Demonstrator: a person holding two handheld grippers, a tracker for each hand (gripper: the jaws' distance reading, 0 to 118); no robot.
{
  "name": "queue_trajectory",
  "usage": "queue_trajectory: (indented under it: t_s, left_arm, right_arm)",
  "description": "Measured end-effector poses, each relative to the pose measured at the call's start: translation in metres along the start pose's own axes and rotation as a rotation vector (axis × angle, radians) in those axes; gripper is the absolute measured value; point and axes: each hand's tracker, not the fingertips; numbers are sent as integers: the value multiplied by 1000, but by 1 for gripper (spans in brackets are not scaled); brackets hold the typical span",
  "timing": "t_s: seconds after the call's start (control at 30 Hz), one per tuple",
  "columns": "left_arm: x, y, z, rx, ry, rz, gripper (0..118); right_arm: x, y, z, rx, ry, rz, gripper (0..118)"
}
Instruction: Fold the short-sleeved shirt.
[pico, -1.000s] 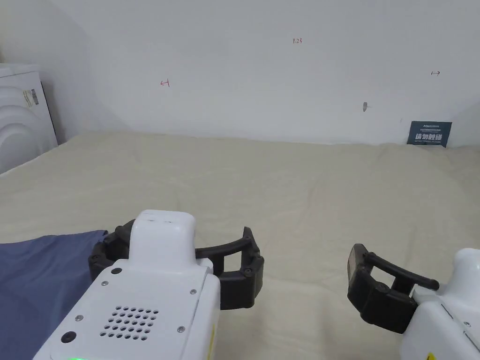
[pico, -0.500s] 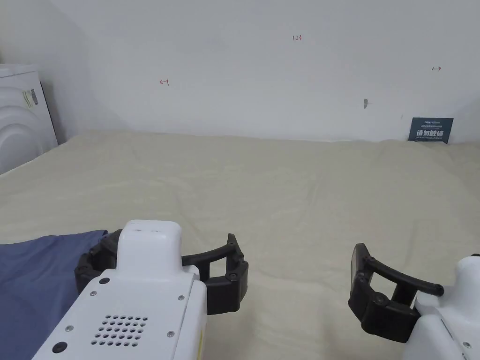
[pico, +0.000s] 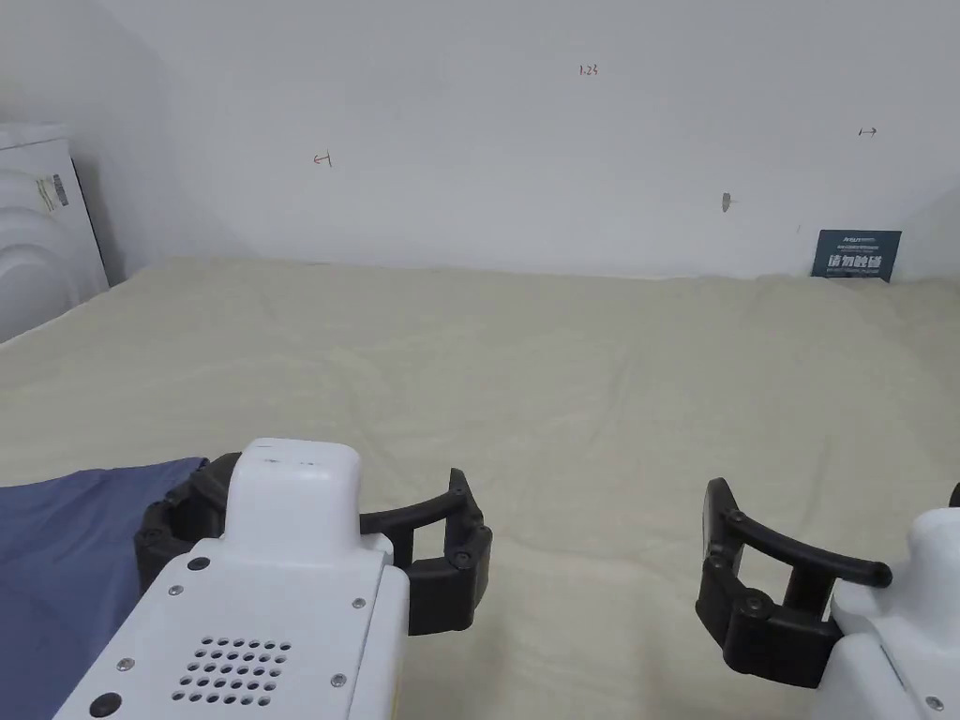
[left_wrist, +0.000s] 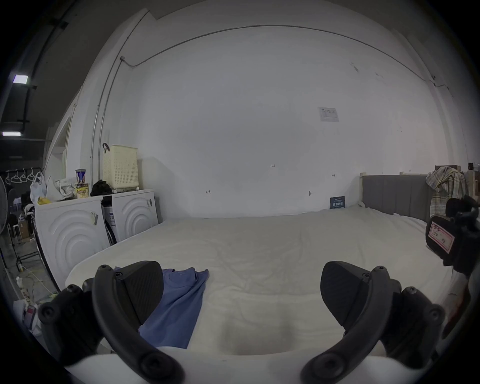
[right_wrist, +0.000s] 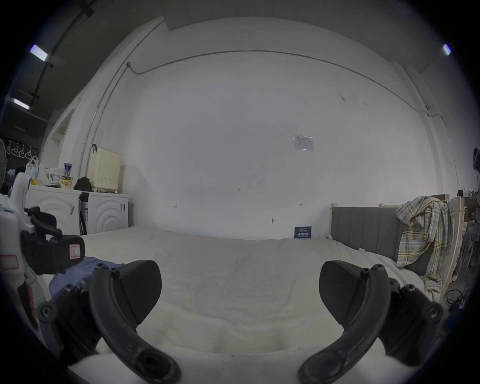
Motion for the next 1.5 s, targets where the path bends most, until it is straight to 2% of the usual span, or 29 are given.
queue_trajectory:
  t_s: [0.13, 0.33, 0.4, 0.43, 0.47, 0.5, 0.53, 0.57, 0.6, 0.63, 0.7, 0.77, 0.83, 0.9, 0.97, 1.07, 1.2, 1.37, 1.5]
  left_arm:
    - [1, -2, 1, 18, 14, 22, 118]
    - [3, 0, 3, 4, -3, 13, 118]
    - [3, 1, 5, 9, -11, 10, 111]
    - [3, 2, 5, 8, -19, 7, 103]
    - [4, 2, 5, 10, -26, 3, 85]
    - [5, 3, 5, 13, -19, 5, 70]
    - [5, 3, 5, 21, -13, 7, 60]
    - [4, 3, 5, 18, -16, 8, 56]
    - [4, 3, 4, 7, -25, 10, 53]
    - [3, 3, 4, -5, -44, 10, 46]
    - [3, 2, 4, -7, -42, 15, 13]
    - [4, 1, 3, -14, -37, 16, 9]
    - [3, 1, 2, -29, -57, 8, 6]
    - [5, 0, 2, -33, -56, -12, 4]
    - [8, -1, 3, -31, -51, -19, 0]
    - [7, -1, 3, -28, -79, 30, 0]
    - [11, 2, 4, -19, -64, -8, 0]
    - [5, 3, 1, -29, -80, 39, 0]
    - [-3, 4, 1, -33, -43, 26, 0]
  right_arm:
    - [1, 3, 1, 1, 35, -8, 118]
    - [1, 4, 3, 12, -21, 5, 118]
    - [4, 5, 4, 6, -3, -10, 118]
    - [5, 5, 3, -5, 8, -17, 118]
    - [4, 5, 3, -14, 7, -20, 116]
    - [5, 5, 3, -15, 8, -24, 107]
    - [5, 5, 4, -16, 22, -28, 89]
    - [4, 4, 4, -10, 18, -29, 55]
    - [3, 3, 4, -6, 2, -25, 32]
    - [3, 3, 3, -8, -19, -15, 23]
    - [6, 3, 2, -22, 8, -15, 21]
    - [6, 3, 4, -19, 10, -20, 0]
    - [8, 5, 5, 9, -22, -60, 0]
    - [14, 6, 5, -8, 16, -46, 0]
    - [14, 7, 5, -11, -7, -34, 0]
    - [16, 6, 4, -20, -11, -39, 0]
    - [18, 7, 3, -26, -9, -45, 0]
    - [15, 7, 0, -33, -2, -38, 0]
    - [5, 8, -8, -45, 16, -32, 0]
